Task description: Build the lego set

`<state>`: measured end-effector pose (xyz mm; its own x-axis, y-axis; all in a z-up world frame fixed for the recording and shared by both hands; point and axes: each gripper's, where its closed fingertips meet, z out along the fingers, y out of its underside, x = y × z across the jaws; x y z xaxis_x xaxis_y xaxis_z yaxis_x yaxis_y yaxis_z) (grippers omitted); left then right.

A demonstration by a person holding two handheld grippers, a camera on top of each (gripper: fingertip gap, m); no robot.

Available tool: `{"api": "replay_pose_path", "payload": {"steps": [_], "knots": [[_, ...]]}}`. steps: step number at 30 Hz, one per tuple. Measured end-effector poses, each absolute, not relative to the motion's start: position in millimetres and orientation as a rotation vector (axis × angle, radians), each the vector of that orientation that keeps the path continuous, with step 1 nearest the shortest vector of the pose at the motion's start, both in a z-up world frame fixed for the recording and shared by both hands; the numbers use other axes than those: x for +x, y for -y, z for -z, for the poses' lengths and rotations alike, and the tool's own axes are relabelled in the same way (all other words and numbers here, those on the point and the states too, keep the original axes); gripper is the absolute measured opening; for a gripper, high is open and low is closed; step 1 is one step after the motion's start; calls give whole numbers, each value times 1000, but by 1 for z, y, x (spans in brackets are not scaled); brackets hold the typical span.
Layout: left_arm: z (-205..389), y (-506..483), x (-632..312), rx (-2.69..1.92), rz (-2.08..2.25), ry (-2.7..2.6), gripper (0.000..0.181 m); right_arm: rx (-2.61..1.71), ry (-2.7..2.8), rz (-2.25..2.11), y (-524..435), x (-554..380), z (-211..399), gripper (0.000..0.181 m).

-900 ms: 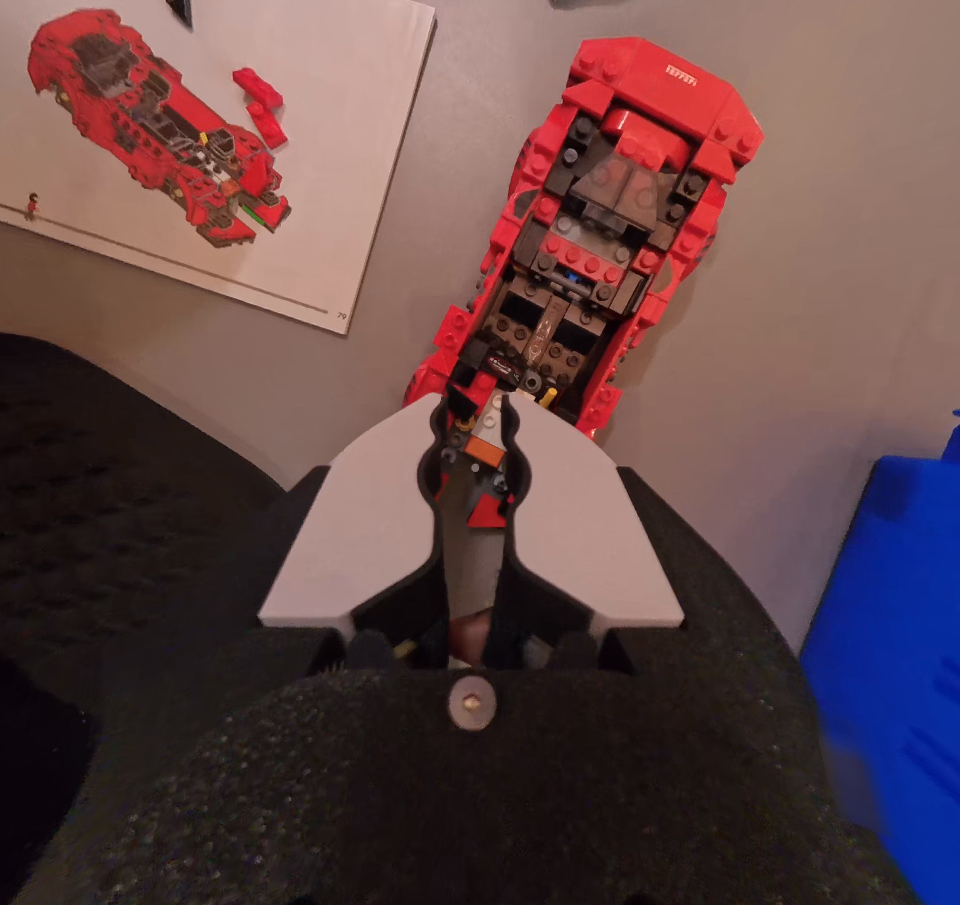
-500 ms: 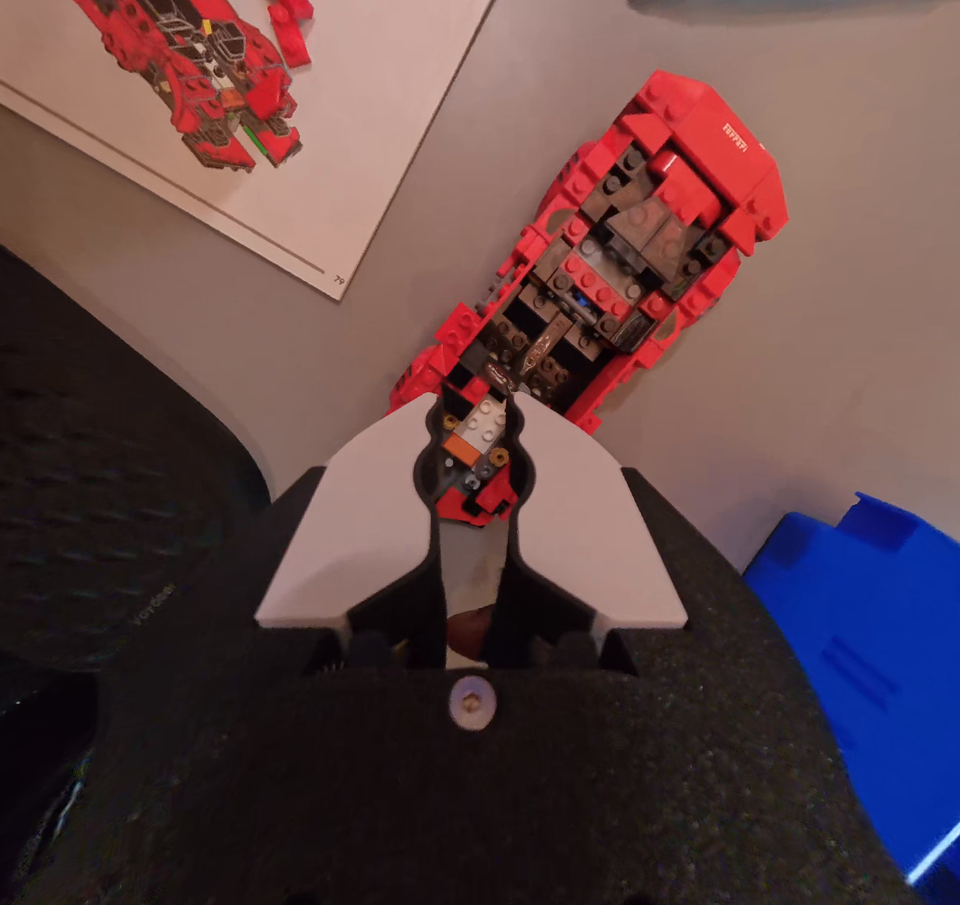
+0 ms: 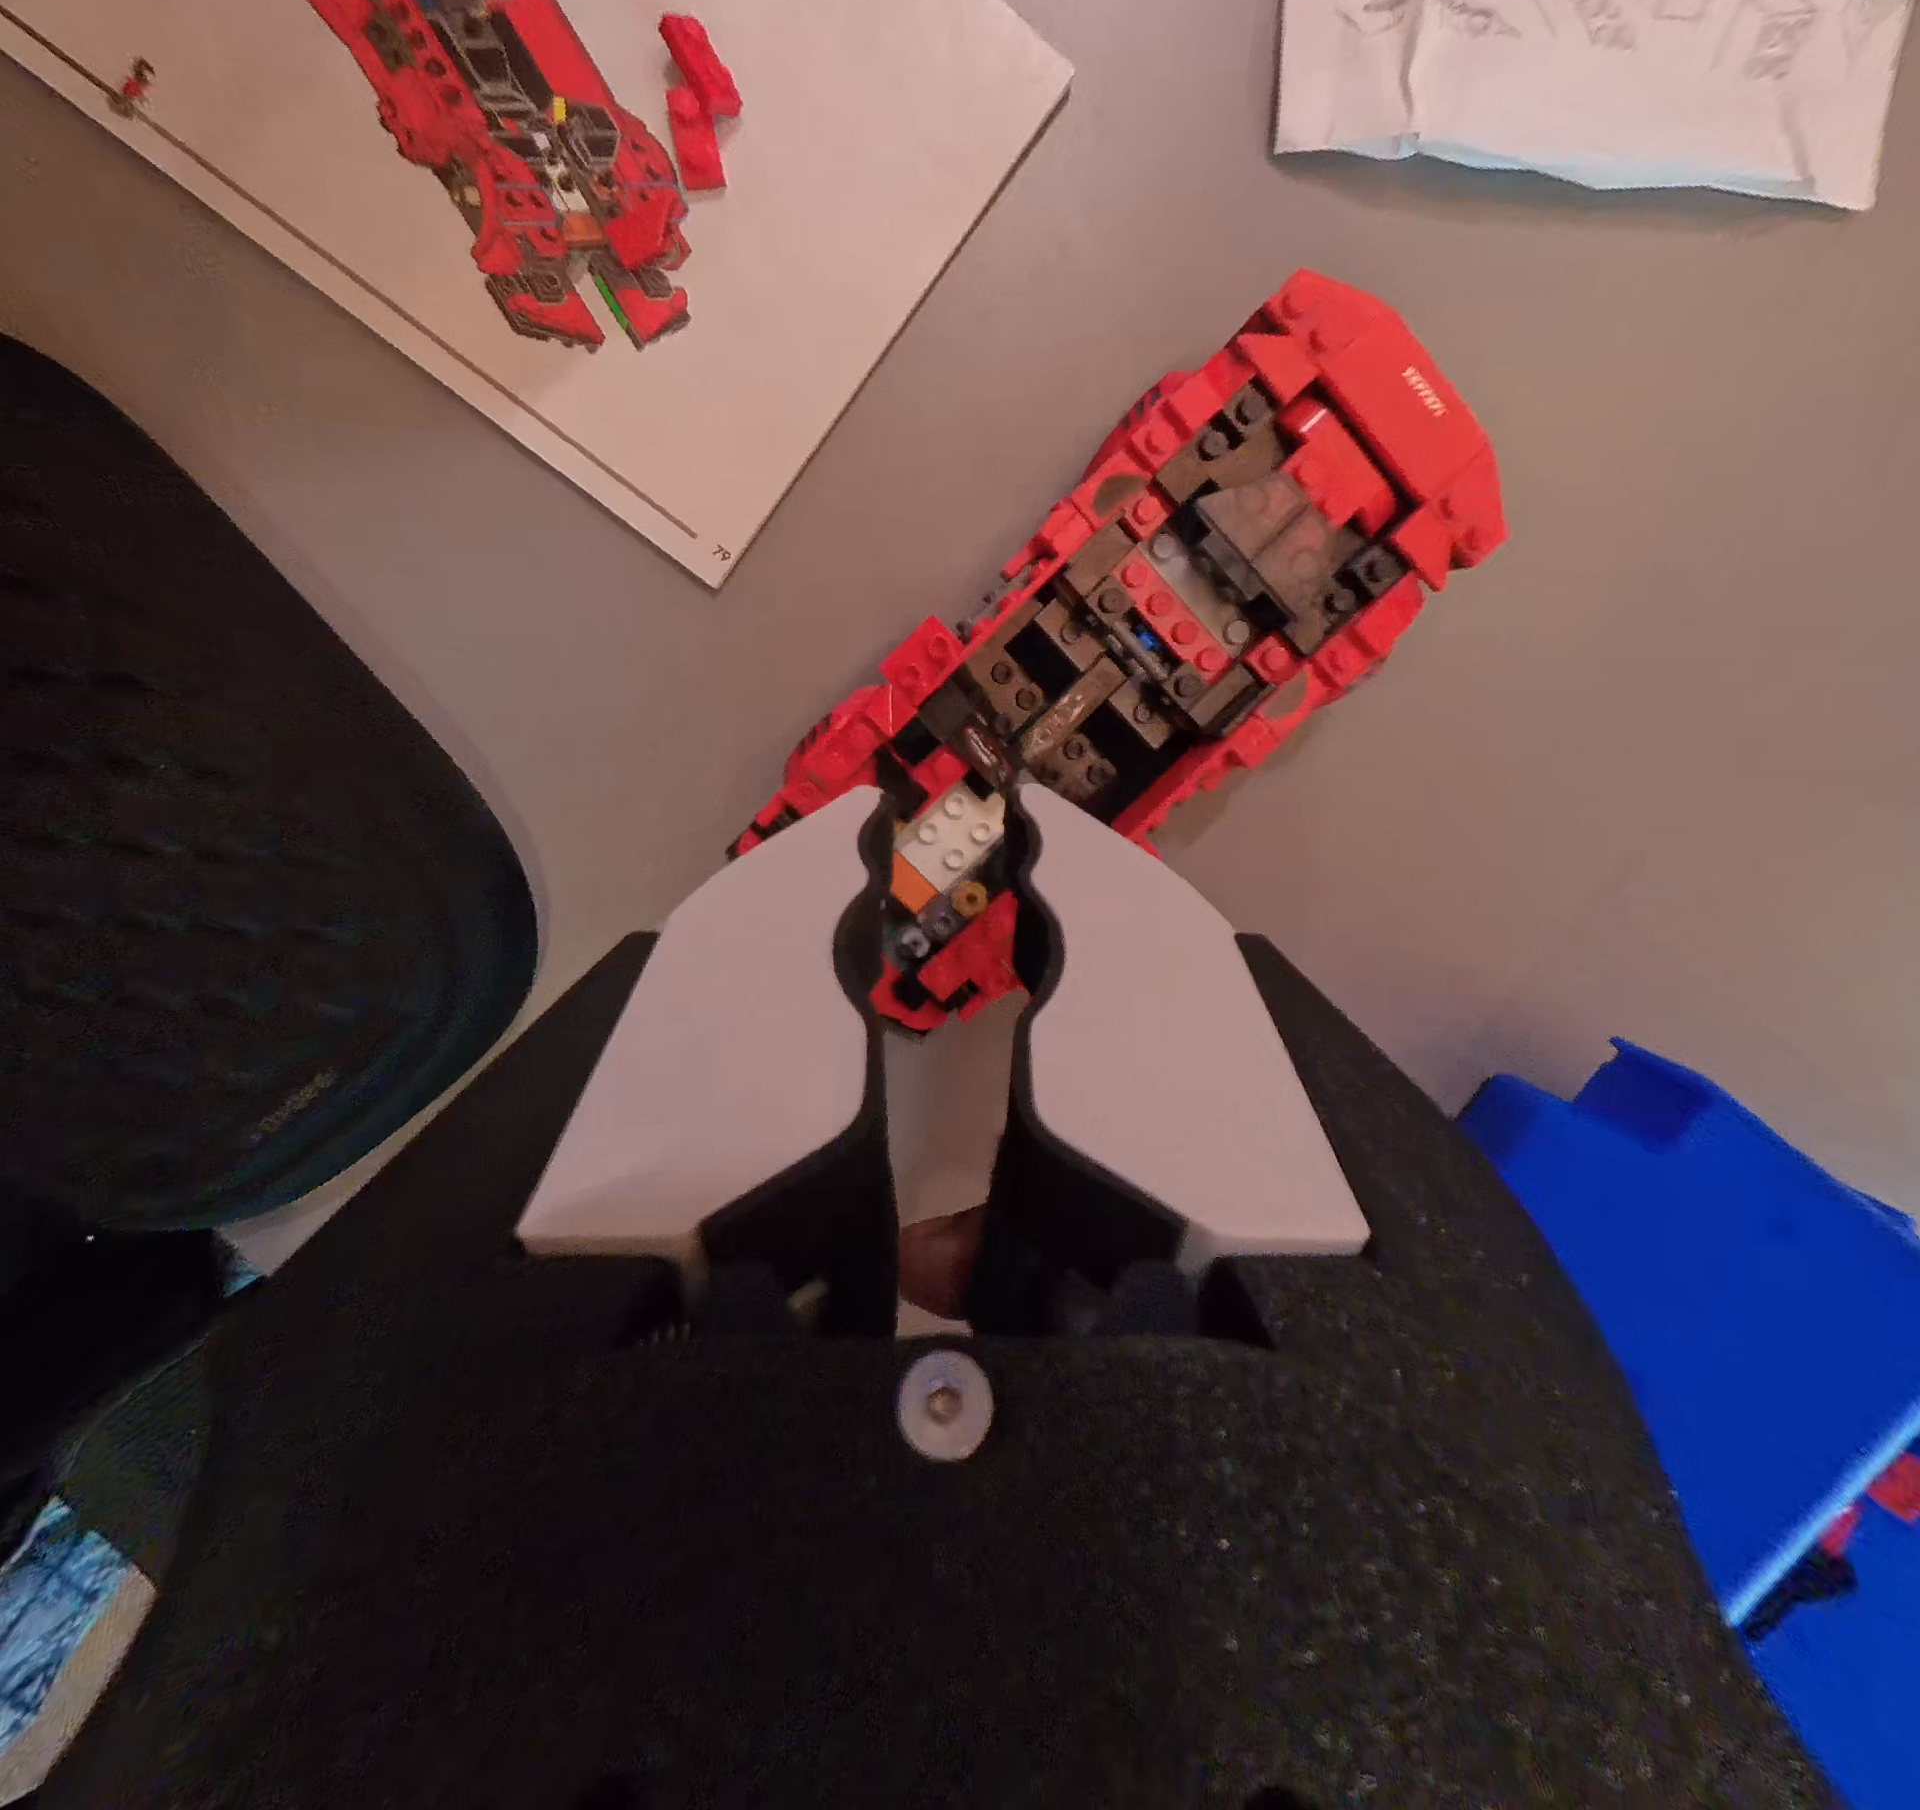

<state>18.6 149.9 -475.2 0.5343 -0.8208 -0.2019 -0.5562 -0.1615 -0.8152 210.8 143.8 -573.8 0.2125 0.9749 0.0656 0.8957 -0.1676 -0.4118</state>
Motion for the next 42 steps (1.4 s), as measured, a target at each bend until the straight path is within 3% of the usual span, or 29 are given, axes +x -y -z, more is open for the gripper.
{"api": "replay_pose_path", "payload": {"steps": [5, 18, 42], "knots": [[485, -147, 30, -1860, 386, -1172, 22, -2146, 1643, -371, -144, 222, 568, 0], [532, -118, 109, -1884, 482, -1404, 17, -2107, 1585, -611, -135, 208, 585, 0], [536, -115, 117, -1882, 566, -1361, 16, -2115, 1641, -503, -137, 204, 589, 0]]}}
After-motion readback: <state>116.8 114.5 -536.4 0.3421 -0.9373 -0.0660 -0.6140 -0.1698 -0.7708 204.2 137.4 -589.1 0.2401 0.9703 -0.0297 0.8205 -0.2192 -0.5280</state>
